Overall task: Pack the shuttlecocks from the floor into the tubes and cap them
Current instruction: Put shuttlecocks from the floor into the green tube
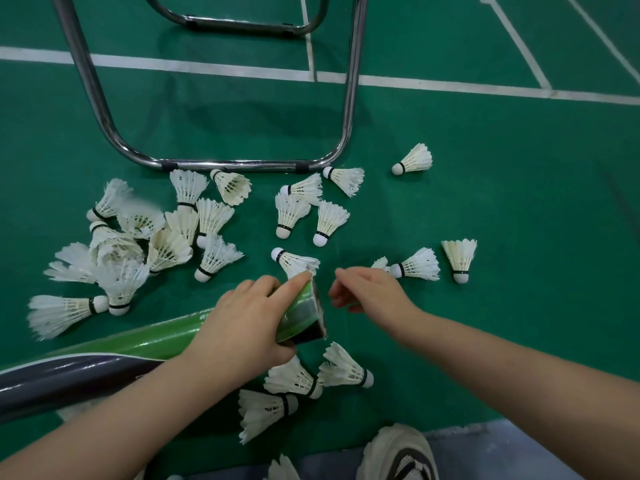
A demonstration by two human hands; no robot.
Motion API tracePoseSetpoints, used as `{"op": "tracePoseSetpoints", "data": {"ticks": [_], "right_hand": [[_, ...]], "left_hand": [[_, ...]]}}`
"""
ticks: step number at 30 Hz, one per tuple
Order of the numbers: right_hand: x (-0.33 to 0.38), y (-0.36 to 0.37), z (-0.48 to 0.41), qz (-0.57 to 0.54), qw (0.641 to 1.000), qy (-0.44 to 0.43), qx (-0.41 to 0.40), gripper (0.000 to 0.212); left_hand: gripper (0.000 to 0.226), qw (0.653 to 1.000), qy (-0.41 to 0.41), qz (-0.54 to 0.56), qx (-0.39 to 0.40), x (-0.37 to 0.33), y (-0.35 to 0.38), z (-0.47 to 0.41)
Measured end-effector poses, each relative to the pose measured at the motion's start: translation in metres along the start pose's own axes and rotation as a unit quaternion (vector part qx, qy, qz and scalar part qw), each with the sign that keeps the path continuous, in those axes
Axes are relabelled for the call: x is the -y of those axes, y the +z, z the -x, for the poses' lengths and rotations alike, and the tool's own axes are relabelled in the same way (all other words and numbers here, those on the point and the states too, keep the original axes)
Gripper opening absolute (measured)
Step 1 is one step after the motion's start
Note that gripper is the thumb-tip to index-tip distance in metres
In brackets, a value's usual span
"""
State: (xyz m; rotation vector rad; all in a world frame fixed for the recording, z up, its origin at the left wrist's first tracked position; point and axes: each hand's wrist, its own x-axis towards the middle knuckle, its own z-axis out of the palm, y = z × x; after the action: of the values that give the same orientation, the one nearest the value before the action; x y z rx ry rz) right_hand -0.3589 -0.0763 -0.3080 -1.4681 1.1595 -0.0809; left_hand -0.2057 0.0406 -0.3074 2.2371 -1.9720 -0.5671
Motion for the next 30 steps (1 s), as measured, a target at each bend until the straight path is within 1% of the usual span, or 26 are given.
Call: {"op": "tracePoseSetpoints", "data": {"ticks": [1,2,3,4,6,8,11,15,17,19,21,24,26,28,30], "right_hand": [[-0.009,-0.001,-0.003,0.08,0.997,-0.011,-0.004,0.029],[-0.018,-0.001,-0.004,0.168,0.986,-0.022,0.005,0.023],[-0.025,0.0,-0.005,0.235,0.971,-0.029,0.026,0.016],[-0.031,0.001,-0.005,0.277,0.959,-0.035,0.047,0.012],[-0.039,0.003,-0.003,0.298,0.95,-0.04,0.08,0.01],[-0.044,0.005,-0.001,0.323,0.938,-0.055,0.109,0.014],[-0.055,0.009,0.002,0.407,0.895,-0.104,0.15,0.027],[-0.07,0.017,0.008,0.488,0.838,-0.145,0.193,0.042],[-0.075,0.018,0.01,0.526,0.809,-0.162,0.204,0.043],[-0.077,0.016,0.011,0.549,0.793,-0.163,0.208,0.04],[-0.076,0.011,0.01,0.55,0.794,-0.156,0.207,0.03],[-0.072,0.005,0.007,0.526,0.819,-0.148,0.175,0.022],[-0.066,-0.001,0.004,0.496,0.849,-0.133,0.123,0.02],[-0.057,-0.008,0.001,0.43,0.892,-0.117,0.07,0.016],[-0.047,-0.013,0.001,0.368,0.924,-0.104,0.031,0.016]], "left_hand": [[0.097,1.0,0.0,-0.007,0.005,0.001,0.003,0.003],[0.097,1.0,0.0,-0.01,0.01,0.0,0.006,0.006],[0.096,1.0,0.001,-0.009,0.014,-0.001,0.009,0.009],[0.095,1.0,0.004,-0.006,0.016,-0.002,0.011,0.011],[0.094,1.0,0.01,-0.002,0.015,-0.004,0.016,0.015],[0.094,1.0,0.012,-0.007,0.012,-0.004,0.02,0.018],[0.094,1.0,0.011,-0.018,0.018,-0.004,0.021,0.02],[0.094,0.999,0.007,-0.03,0.017,-0.003,0.023,0.023],[0.094,0.999,0.007,-0.032,0.02,-0.004,0.023,0.025],[0.094,0.999,0.009,-0.033,0.025,-0.005,0.023,0.028],[0.094,0.999,0.01,-0.033,0.028,-0.006,0.023,0.03],[0.095,0.999,0.009,-0.026,0.033,-0.005,0.025,0.032],[0.095,0.999,0.006,-0.023,0.034,-0.005,0.025,0.033],[0.095,0.999,0.005,-0.029,0.035,-0.004,0.025,0.034],[0.095,0.999,0.005,-0.031,0.035,-0.003,0.025,0.034]]}}
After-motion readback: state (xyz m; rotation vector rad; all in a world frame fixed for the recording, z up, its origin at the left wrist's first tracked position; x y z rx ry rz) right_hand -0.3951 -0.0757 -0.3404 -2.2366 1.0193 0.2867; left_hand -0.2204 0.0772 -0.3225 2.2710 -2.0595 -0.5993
